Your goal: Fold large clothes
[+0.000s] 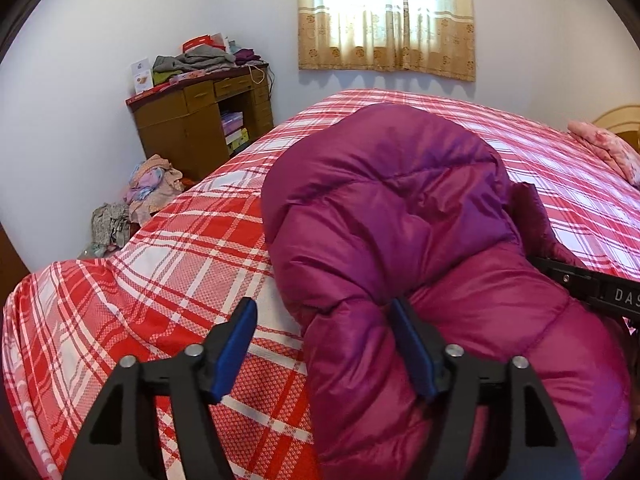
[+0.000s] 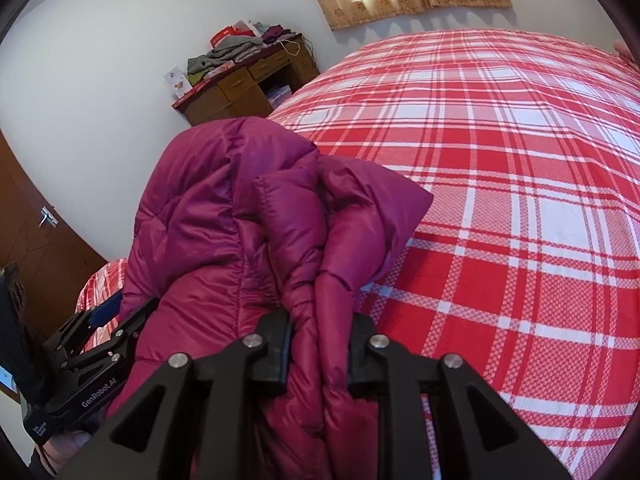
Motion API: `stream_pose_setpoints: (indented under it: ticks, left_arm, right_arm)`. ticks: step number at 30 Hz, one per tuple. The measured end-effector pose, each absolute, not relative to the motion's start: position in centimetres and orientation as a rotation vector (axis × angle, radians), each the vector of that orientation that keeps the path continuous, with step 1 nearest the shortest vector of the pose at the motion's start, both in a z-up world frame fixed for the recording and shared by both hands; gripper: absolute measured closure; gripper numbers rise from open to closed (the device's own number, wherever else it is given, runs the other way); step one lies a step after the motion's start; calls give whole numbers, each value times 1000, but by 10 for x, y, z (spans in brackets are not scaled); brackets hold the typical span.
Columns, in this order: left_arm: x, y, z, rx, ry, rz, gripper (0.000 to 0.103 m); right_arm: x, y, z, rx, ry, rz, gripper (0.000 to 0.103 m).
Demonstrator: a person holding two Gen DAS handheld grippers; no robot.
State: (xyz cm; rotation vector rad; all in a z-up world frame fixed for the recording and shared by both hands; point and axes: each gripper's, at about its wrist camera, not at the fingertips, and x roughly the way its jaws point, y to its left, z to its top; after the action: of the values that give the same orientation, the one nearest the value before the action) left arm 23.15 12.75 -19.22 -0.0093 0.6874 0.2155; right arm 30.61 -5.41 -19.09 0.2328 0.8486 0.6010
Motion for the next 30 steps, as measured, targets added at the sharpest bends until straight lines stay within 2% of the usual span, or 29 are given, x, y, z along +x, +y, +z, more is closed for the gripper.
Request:
stream_pose_setpoints:
  ticks: [4,10,16,21,26,30]
  left_arm:
    - [232,133,-196,-30,676,223,24]
    - [232,136,-201,-55,667,241,15]
    - [236,142,-205,-73,669,240,11]
    - [236,147,-205,-95,682,240,11]
    - [218,146,-178,-83,695,277,11]
    - [169,139,-127,-94,588,275,11]
  right_arm:
    - [307,-54,-193,230,849,581,75]
    - [307,-53,-195,208,843,539,61]
    - [309,-53,-198,206,841,527,59]
    - [312,-52,-199,197,849,517,53]
    - [297,-56,-175,131,816,461,46]
    - [260,-73,-132,108,714,412,36]
